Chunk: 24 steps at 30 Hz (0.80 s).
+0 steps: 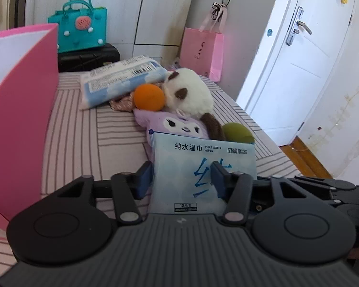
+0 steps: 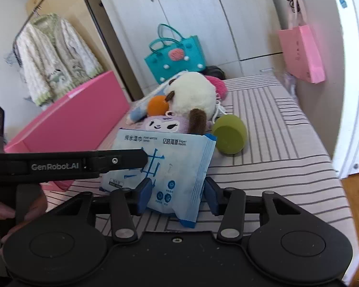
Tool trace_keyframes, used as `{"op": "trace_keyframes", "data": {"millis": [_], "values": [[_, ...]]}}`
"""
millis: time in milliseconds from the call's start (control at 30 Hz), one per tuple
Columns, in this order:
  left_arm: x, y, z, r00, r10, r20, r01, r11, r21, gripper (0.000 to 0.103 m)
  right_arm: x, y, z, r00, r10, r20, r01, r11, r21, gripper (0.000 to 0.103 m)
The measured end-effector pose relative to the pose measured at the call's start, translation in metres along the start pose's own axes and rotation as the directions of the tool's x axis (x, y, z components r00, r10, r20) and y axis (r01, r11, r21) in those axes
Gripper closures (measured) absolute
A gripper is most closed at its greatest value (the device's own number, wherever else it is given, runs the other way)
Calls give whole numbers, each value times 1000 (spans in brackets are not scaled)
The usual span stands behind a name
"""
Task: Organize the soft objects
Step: 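Close the left tool on the blue-and-white wet-wipes pack, then lift the wet-wipes pack with the left tool and carry it over the pink box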
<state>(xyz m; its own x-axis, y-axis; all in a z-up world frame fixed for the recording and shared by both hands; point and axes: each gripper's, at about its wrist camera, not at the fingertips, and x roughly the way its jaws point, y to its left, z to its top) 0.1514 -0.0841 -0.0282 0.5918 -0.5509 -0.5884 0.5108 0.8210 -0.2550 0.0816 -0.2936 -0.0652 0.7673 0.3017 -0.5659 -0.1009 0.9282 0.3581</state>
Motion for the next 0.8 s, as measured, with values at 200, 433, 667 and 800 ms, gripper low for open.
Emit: {"op": "trace_keyframes", "data": {"millis": [200, 433, 667, 800], "values": [[-5, -1, -3, 1000, 12, 4, -12, 1000, -11, 72, 0, 6, 2, 1000, -17, -20, 17, 1000, -10, 69], [-12, 0, -4, 999, -18, -40, 17, 999, -27, 75, -5, 12, 8, 996, -46, -71, 44, 998, -33, 69], [-29, -19, -5, 994, 25, -103, -9, 988, 152, 75, -11, 27, 18, 989, -62, -135, 46, 992, -120, 69], [-46, -16, -3, 994, 25, -110, -5, 984, 180, 75, -20, 42, 21, 990, -56, -132, 32, 983, -183, 69]]}}
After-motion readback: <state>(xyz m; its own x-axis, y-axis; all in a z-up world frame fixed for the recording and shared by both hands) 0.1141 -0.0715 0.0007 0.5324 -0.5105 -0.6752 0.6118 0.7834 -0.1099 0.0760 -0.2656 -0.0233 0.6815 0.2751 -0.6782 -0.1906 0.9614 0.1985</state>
